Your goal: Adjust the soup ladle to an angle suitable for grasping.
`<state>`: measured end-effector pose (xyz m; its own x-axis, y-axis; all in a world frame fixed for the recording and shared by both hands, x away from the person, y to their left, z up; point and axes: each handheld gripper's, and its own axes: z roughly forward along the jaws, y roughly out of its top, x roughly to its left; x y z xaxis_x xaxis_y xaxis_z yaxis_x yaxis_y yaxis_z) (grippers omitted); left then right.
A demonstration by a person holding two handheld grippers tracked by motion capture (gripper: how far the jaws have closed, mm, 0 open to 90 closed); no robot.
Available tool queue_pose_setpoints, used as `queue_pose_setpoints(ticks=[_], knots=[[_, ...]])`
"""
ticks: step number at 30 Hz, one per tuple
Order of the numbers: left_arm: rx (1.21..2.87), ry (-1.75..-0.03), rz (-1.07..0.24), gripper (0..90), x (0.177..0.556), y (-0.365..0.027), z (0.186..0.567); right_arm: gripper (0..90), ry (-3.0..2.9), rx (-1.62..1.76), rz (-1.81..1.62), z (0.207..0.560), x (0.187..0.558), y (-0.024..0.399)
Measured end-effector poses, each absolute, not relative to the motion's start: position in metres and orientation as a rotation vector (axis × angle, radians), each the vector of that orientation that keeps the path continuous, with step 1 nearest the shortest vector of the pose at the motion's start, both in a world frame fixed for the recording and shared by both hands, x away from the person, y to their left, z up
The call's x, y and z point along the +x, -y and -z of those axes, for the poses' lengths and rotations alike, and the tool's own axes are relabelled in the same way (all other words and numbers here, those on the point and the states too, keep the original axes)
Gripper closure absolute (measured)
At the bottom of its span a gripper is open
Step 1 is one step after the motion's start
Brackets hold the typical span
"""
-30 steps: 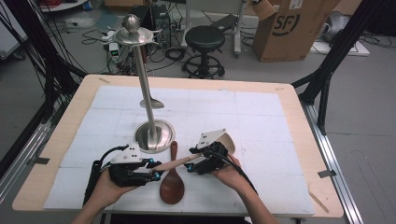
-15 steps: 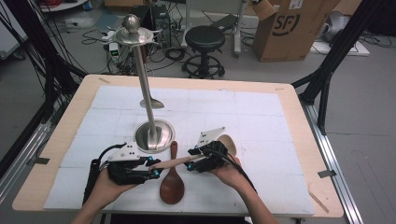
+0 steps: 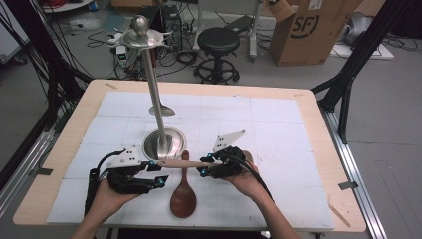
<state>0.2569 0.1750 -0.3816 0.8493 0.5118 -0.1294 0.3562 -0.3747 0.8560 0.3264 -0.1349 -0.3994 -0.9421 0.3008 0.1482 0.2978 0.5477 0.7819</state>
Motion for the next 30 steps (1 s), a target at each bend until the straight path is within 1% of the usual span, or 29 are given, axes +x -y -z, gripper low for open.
queue_pose_setpoints(ticks=[17, 22, 30], knots=[[1.999, -0.639, -0.180, 51.9, 0.258, -0.175, 0.382, 74.1, -2.672, 0.661, -1.616, 0.382, 0.334, 0.150], [1.999, -0.644, -0.182, 50.2, 0.258, -0.176, 0.382, 75.6, -2.624, 0.675, -1.694, 0.379, 0.337, 0.154], [1.999, -0.642, -0.184, 50.2, 0.258, -0.176, 0.382, 75.8, -2.531, 0.743, -1.836, 0.373, 0.338, 0.164]])
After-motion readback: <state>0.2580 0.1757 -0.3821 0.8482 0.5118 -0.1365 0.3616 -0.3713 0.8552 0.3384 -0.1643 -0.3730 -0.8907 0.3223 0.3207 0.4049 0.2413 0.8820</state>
